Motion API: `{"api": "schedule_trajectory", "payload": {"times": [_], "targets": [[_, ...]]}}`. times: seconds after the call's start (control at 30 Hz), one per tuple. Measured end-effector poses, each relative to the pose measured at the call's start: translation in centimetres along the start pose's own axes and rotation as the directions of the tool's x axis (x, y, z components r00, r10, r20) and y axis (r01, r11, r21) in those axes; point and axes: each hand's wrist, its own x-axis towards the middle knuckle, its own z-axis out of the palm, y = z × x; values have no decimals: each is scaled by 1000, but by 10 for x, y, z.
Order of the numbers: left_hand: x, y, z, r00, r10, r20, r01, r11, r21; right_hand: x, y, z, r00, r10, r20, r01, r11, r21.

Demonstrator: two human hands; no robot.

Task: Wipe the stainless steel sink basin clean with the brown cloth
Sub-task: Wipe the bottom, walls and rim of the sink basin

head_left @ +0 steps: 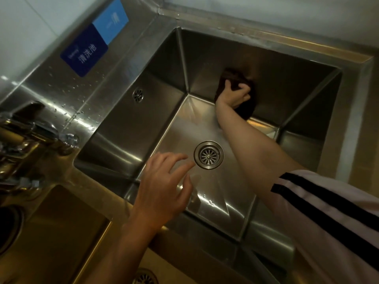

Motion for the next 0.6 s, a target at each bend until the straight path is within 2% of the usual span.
{"api": "schedule_trajectory", "payload": {"times": [0.13, 0.27, 0.47, 0.6], "targets": [[5, -2, 6, 995, -29, 96, 24, 999, 47, 20, 36, -8, 997, 74, 8, -73, 994, -87], [5, -4, 9, 993, -44, 109, 39, 998, 44, 25, 41, -10, 996, 87, -8, -87, 994, -73], [3, -3, 6, 995, -34, 91, 33, 999, 8, 10, 11, -9, 998, 13, -61, -14, 1000, -4], [1, -3, 6, 997, -45, 61, 46, 998, -31, -7, -32, -7, 999, 21, -46, -14, 991, 134]]}}
